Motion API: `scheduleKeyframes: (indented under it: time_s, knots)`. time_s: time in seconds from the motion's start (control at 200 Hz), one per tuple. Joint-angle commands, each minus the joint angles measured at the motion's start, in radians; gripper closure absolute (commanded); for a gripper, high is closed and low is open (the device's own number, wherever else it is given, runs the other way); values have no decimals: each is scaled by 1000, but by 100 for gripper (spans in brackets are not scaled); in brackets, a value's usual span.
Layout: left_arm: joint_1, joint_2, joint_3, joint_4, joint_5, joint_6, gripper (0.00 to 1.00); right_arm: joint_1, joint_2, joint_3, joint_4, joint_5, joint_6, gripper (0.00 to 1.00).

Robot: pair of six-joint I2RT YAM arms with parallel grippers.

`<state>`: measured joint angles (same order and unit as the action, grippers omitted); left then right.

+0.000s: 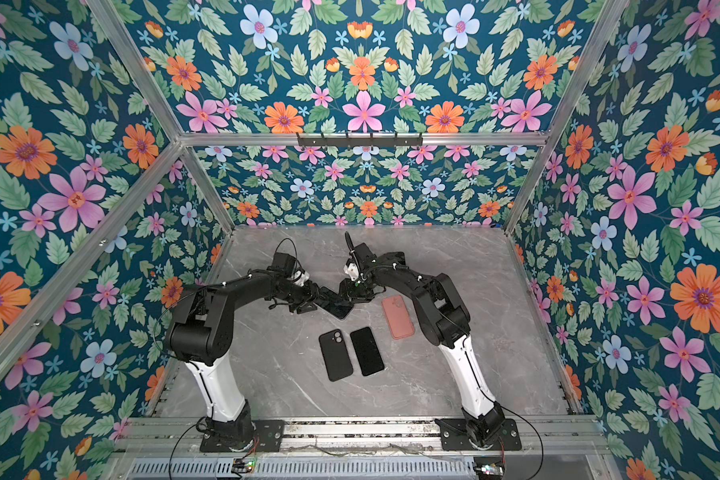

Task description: Put the phone into the phone case

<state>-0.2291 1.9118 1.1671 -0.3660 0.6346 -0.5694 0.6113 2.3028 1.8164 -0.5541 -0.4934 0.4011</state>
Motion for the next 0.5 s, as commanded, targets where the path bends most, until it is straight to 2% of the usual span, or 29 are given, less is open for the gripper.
scheduleKeyframes:
  time_s: [0.0,0.24,0.495]
  knots:
    - [-4,22,25,-2,-3,9,45,0,-6,-5,0,-54,-17,47]
    - [-30,91,120,-18,1,13,46,1,-57,-109,63,-90,35,55]
    - [-33,136,217,-46,-7,29,47,6,-94,-184,100,-44,118,56]
